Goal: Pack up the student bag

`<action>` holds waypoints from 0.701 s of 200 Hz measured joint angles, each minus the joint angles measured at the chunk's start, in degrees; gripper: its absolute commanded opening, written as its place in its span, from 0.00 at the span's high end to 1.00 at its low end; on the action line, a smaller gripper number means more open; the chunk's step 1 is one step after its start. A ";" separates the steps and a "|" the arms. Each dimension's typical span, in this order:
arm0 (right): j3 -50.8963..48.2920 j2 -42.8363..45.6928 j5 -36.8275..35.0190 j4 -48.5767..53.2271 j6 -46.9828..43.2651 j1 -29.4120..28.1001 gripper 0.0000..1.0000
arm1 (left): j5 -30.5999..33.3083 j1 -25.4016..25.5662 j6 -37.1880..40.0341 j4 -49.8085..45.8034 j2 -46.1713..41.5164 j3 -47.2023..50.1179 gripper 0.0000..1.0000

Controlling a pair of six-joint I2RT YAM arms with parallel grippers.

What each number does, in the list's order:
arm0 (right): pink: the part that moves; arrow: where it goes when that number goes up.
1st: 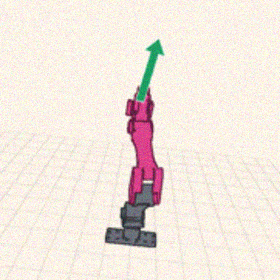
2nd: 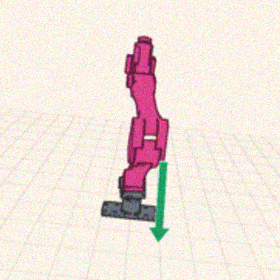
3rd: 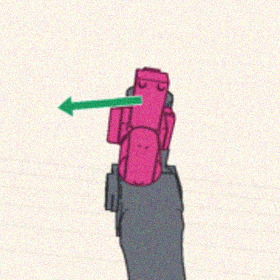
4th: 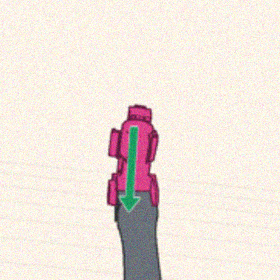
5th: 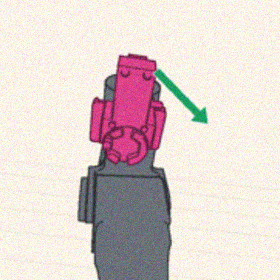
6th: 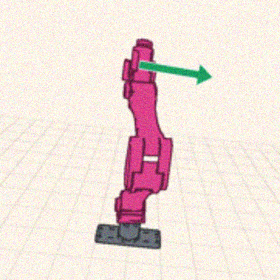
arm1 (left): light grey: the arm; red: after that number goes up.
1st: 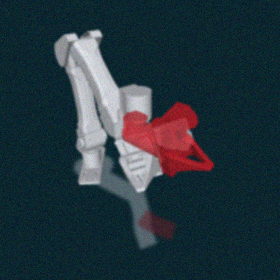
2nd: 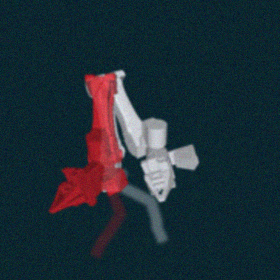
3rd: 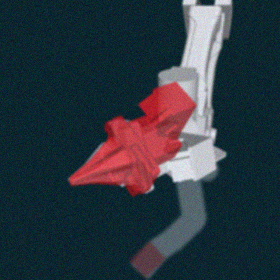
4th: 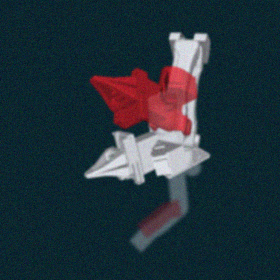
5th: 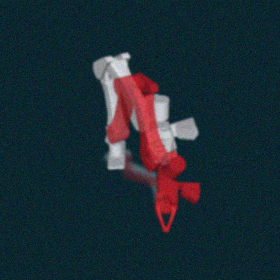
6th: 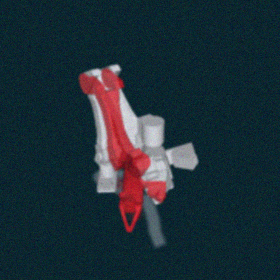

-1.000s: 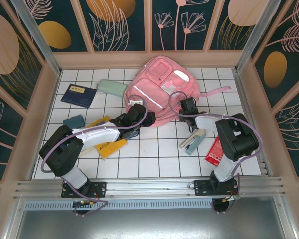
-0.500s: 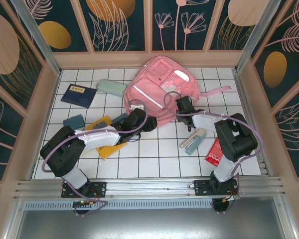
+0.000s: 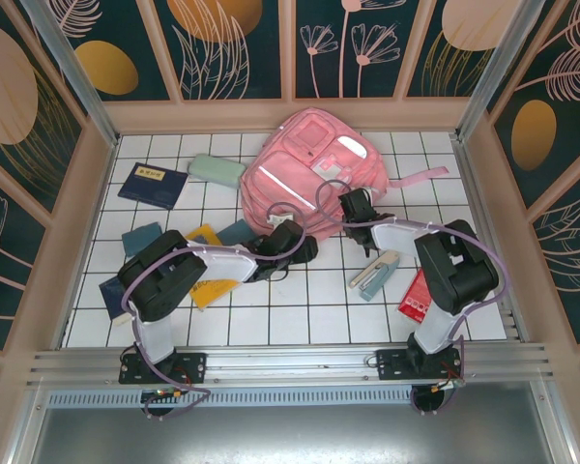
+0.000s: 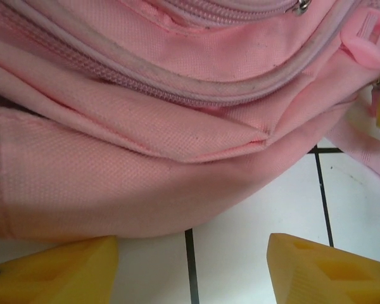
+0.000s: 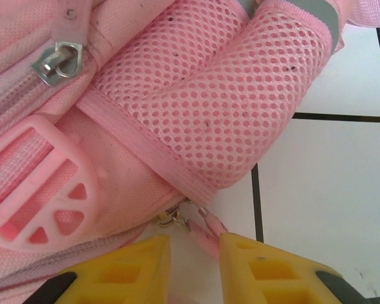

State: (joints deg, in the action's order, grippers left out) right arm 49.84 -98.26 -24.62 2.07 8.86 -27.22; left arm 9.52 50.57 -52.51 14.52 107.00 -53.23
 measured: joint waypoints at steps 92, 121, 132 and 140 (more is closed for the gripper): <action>-2.47 4.79 0.66 -0.59 0.15 0.00 0.71 | 12.90 0.07 -1.70 -7.41 5.16 -7.85 1.00; -2.78 4.94 1.25 -1.31 0.15 0.00 0.71 | 17.00 0.07 -0.85 -9.94 2.43 -7.85 1.00; -2.78 4.94 1.99 -1.57 0.11 0.00 0.71 | 18.36 0.07 -0.42 -10.45 0.92 -7.85 1.00; -2.78 4.94 2.34 -1.86 0.13 0.00 0.71 | 19.43 0.02 -0.11 -10.47 -0.17 -7.85 1.00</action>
State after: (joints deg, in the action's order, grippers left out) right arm 47.07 -93.32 -22.28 0.21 8.99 -27.22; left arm 28.95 50.59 -52.62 4.05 106.83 -61.08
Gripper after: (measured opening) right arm 0.290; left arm 0.063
